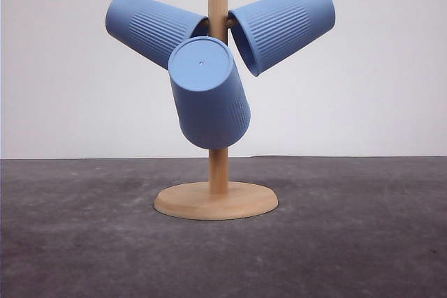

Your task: Place three cups

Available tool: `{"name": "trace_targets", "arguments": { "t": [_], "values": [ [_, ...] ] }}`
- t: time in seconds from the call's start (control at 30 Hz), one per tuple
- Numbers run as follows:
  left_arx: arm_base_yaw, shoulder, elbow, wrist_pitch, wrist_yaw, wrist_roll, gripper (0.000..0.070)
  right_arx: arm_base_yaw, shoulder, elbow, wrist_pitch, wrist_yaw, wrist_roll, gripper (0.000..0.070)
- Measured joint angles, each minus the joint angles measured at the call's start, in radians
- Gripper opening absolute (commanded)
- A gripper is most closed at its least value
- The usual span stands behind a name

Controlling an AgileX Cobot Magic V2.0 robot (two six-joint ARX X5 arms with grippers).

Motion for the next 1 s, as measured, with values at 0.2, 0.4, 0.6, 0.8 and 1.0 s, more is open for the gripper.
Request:
{"name": "trace_targets", "arguments": {
  "t": [0.2,0.4,0.6,0.8,1.0],
  "values": [
    [0.000,0.000,0.000,0.000,0.000,0.000,0.0000,0.000,0.000,0.000,0.000,0.000,0.000,0.0018],
    [0.000,0.000,0.000,0.000,0.000,0.000,0.0000,0.000,0.000,0.000,0.000,0.000,0.000,0.0018],
    [0.000,0.000,0.000,0.000,0.000,0.000,0.0000,0.000,0.000,0.000,0.000,0.000,0.000,0.0018],
    [0.000,0.000,0.000,0.000,0.000,0.000,0.0000,0.000,0.000,0.000,0.000,0.000,0.000,0.0018],
    [0.000,0.000,0.000,0.000,0.000,0.000,0.0000,0.000,0.000,0.000,0.000,0.000,0.000,0.0018]
  ]
}}
